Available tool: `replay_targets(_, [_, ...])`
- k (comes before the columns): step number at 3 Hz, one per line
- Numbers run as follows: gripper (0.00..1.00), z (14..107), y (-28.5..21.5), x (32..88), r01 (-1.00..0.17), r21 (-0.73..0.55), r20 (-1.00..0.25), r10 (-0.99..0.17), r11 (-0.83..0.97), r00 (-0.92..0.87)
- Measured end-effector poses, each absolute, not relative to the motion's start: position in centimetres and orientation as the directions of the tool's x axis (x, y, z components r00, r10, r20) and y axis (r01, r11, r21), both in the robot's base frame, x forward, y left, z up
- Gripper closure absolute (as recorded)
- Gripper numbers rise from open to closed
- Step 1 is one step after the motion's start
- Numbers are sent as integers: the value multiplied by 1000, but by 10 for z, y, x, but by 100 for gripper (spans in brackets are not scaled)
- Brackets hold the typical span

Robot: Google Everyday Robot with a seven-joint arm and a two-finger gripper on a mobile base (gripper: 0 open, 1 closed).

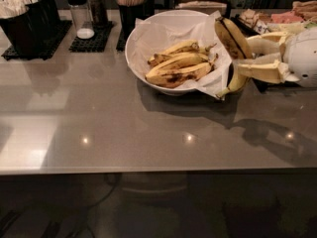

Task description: Pick banana from white bowl

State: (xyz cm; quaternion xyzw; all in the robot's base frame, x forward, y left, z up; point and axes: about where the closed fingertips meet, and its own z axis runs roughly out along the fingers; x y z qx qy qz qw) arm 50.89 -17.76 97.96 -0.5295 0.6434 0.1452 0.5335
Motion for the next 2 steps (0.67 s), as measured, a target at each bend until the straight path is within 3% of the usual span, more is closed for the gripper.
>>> replay_targets(2, [100,967,-177,512,-847,-357,-867,-478,394,143])
